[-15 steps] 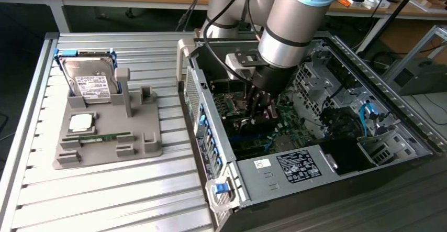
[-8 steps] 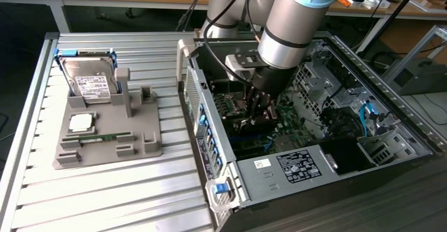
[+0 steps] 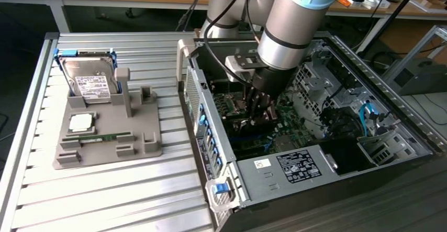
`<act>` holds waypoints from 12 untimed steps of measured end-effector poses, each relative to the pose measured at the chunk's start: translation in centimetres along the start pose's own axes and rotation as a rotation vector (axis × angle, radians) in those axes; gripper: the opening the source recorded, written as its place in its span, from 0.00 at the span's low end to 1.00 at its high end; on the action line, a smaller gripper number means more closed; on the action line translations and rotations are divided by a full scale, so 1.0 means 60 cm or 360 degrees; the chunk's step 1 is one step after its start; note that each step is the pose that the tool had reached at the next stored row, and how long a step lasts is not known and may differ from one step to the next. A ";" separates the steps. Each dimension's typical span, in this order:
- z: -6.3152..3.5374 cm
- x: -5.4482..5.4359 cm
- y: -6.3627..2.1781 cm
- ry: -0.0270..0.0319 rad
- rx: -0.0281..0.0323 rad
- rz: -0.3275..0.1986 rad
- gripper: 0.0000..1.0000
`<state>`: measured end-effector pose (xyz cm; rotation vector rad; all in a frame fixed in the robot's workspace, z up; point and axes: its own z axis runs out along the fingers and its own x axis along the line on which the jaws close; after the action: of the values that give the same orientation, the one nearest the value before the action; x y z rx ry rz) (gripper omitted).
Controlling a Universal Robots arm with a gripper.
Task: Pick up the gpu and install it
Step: 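Insert the gpu into the slot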
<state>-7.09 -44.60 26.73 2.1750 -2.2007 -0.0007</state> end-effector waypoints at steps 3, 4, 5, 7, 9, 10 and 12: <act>0.000 0.000 0.000 0.00001 0.00002 -0.0004 0.27; 0.000 0.000 0.000 0.00001 0.00002 -0.0005 0.27; 0.000 0.000 0.000 0.00002 0.00002 -0.0006 0.27; 0.001 0.000 0.000 0.00002 0.00003 -0.0008 0.27; 0.001 0.000 0.000 0.00001 0.00004 -0.0008 0.27; 0.002 0.000 0.000 0.00001 0.00004 -0.0008 0.27; 0.003 0.000 0.000 0.00000 0.00005 -0.0008 0.27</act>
<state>-7.09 -44.59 26.57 2.1807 -2.1952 -0.0006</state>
